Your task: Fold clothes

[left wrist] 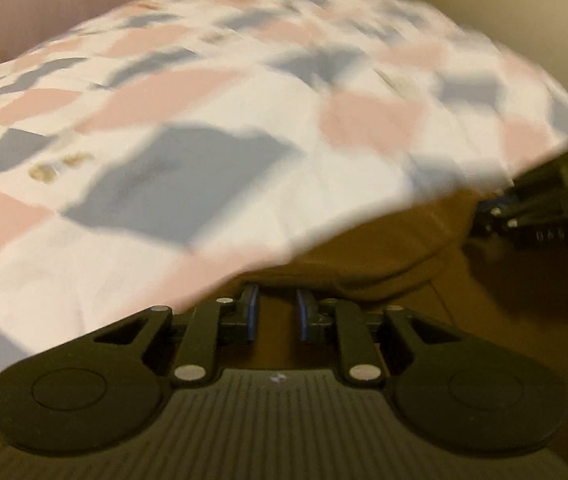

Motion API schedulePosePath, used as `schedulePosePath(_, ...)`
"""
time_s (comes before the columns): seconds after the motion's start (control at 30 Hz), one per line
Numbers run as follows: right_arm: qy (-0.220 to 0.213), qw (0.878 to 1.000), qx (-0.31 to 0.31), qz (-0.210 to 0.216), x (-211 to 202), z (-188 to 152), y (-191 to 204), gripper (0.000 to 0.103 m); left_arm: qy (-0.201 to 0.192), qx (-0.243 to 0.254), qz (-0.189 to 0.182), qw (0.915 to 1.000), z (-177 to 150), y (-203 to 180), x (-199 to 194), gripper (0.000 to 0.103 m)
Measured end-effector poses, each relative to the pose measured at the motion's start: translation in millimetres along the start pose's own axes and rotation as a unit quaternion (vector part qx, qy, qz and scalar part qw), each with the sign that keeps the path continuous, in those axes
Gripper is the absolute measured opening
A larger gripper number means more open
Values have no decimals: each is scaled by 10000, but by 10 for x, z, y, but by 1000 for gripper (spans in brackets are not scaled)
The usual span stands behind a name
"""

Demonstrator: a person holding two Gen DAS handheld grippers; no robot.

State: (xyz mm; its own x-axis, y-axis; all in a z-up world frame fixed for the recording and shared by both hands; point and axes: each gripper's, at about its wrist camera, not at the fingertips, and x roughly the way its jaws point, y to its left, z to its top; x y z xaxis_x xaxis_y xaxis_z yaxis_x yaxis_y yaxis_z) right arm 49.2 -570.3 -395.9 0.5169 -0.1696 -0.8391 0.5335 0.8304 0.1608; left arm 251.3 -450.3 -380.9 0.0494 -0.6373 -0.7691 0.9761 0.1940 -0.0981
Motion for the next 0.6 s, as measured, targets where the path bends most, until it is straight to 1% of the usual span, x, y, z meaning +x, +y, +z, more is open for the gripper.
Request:
schedulePosePath(0.03,-286,9993,196,-125,2,121,-67,8,-133,-263,126,9995,88,87,30,15)
schedulePosePath(0.07,-551,9971,464,-228,-8,232,-146,10,-211,-504,205,9983,145,167,33,13)
schedulePosePath(0.1,-742,9934,823,-285,-45,299,-236,16,-267,-749,246,9965,194,248,28,13)
schedulePosePath(0.17,-954,9841,1467,-321,-162,330,-384,17,-351,-973,-1,9946,132,290,-126,13)
schedulePosePath(0.2,-989,9814,1627,-237,-252,266,-401,17,-390,-1057,-157,9935,86,299,-218,13)
schedulePosePath(0.23,-1028,9802,1688,-113,-370,145,-381,17,-383,-1033,-310,9934,10,266,-312,13)
schedulePosePath(0.27,-1043,9803,1679,-5,-479,-5,-331,17,-303,-887,-394,9948,-93,201,-373,14)
schedulePosePath(0.3,-983,9814,1650,79,-552,-163,-272,19,-200,-707,-443,9963,-204,131,-416,18)
schedulePosePath(0.33,-807,9832,1627,156,-577,-336,-208,19,2,-648,-341,9973,-305,92,-411,19)
schedulePosePath(0.37,-553,9849,1635,164,-545,-497,-153,18,252,-648,-163,9974,-402,69,-382,18)
schedulePosePath(0.4,-355,9844,1721,66,-507,-623,-121,19,501,-648,16,9966,-499,45,-352,15)
schedulePosePath(0.43,-246,9819,1875,-70,-498,-730,-106,18,574,-765,76,9954,-557,32,-398,15)
schedulePosePath(0.47,-138,9789,2028,-207,-490,-838,-92,17,558,-939,77,9940,-595,25,-482,15)
schedulePosePath(0.5,-118,9750,2203,-269,-545,-931,-85,17,542,-1114,78,9923,-632,17,-566,15)
schedulePosePath(0.53,-217,9701,2407,-234,-684,-1005,-88,20,543,-1181,65,9915,-659,-34,-650,15)
schedulePosePath(0.57,-318,9652,2586,-226,-841,-1092,-93,26,552,-1195,45,9913,-681,-106,-736,15)
schedulePosePath(0.6,-391,9610,2724,-275,-1019,-1198,-105,30,592,-1185,-28,9912,-701,-208,-820,15)
